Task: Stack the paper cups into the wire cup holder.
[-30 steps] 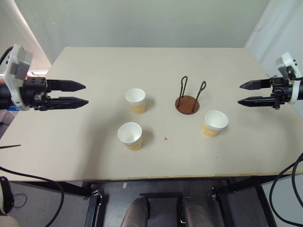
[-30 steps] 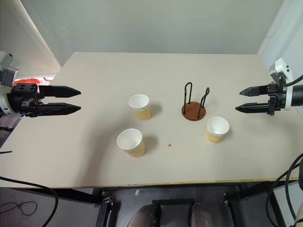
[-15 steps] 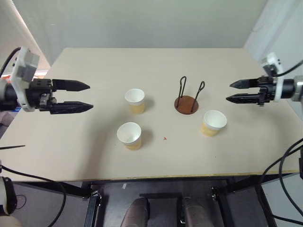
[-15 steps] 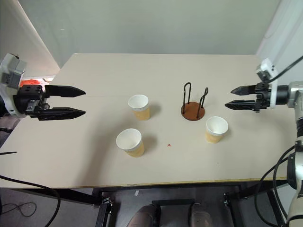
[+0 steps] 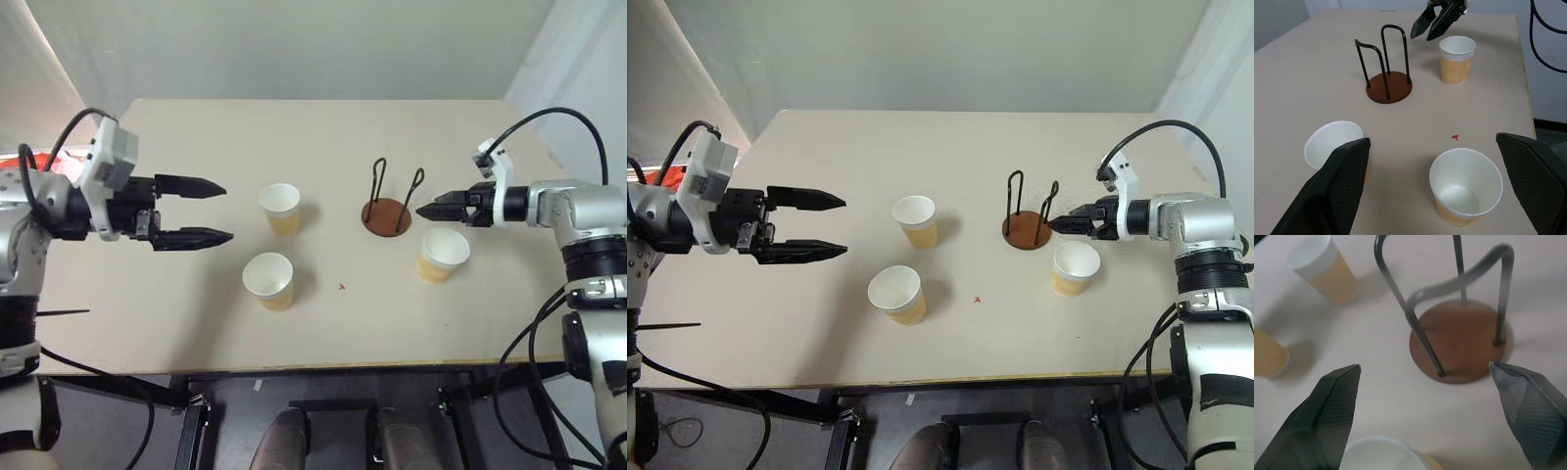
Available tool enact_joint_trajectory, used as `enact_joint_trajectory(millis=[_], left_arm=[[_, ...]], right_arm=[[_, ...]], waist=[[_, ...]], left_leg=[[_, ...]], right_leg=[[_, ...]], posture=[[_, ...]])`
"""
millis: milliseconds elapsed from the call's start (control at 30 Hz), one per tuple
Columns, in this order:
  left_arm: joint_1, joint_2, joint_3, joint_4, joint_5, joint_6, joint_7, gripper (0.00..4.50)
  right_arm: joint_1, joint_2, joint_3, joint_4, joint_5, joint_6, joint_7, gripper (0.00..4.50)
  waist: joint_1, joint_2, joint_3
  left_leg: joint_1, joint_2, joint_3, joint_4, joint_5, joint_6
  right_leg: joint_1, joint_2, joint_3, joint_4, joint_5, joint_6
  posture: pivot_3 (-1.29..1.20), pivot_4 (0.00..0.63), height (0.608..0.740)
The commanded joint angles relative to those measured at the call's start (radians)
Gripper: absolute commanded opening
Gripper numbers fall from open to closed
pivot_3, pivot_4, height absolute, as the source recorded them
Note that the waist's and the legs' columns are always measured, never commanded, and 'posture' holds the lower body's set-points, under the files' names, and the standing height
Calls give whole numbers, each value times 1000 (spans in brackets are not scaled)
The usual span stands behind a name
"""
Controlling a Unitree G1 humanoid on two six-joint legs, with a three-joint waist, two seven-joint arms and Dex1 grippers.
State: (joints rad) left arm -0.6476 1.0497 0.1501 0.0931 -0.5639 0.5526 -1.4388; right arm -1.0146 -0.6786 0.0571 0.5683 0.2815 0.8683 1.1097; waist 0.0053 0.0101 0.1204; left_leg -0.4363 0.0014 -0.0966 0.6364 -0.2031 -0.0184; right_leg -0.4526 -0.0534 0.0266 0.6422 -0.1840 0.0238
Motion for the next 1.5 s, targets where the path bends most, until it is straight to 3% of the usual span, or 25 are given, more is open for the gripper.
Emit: enact_joint_trajectory(millis=[33, 500, 900, 967, 1200, 1400, 1500], left_arm=[[-6, 11, 27, -39, -10, 0, 14, 4500], [1, -1, 24, -92, -23, 22, 54, 4500], [5, -11, 11, -81, -4, 5, 58, 4500], [1, -10, 10, -81, -5, 6, 55, 4500], [-36, 14, 0, -72, -9, 7, 12, 4500], [-16, 36, -14, -106, -9, 14, -31, 4500], [2, 38, -36, -99, 18, -3, -35, 4500]], right_arm=[[2, 19, -33, -50, 30, 3, -15, 4461], [-28, 141, -89, 46, 27, -83, -135, 4461], [-8, 141, -91, 32, 39, -89, -128, 476], [6, 135, -84, -5, 47, -74, -106, 9], [118, 85, -35, -371, 160, 11, 67, 9], [221, 16, 76, -652, 144, -56, 124, 9], [257, 2, 113, -701, 128, -108, 130, 9]], waist=[[0, 0, 0], [0, 0, 0], [-1, 0, 0], [-1, -1, 0], [-1, -1, -1], [-1, -1, -1], [-2, -1, -1]], left_leg=[[0, 0, 0, 0, 0, 0], [0, 0, 0, 0, 0, 0], [0, 0, 0, 0, 0, 0], [0, 0, 0, 0, 0, 0], [-1, 0, 0, 0, 0, -1], [-1, 0, 0, 1, 0, -1], [0, 0, 0, 2, 0, -1]], right_leg=[[0, 0, 0, 0, 0, 0], [0, 0, 0, 0, 0, 0], [0, 0, 0, 0, 0, 0], [0, 0, 0, 0, 0, 0], [0, 0, -1, 0, 0, 0], [1, 1, -1, -1, -1, -1], [1, 1, -1, -1, -1, -1]], posture=[[0, 150, 740], [0, 150, 740], [0, 150, 740], [0, 150, 740], [0, 150, 740], [0, 150, 740], [0, 150, 740]])
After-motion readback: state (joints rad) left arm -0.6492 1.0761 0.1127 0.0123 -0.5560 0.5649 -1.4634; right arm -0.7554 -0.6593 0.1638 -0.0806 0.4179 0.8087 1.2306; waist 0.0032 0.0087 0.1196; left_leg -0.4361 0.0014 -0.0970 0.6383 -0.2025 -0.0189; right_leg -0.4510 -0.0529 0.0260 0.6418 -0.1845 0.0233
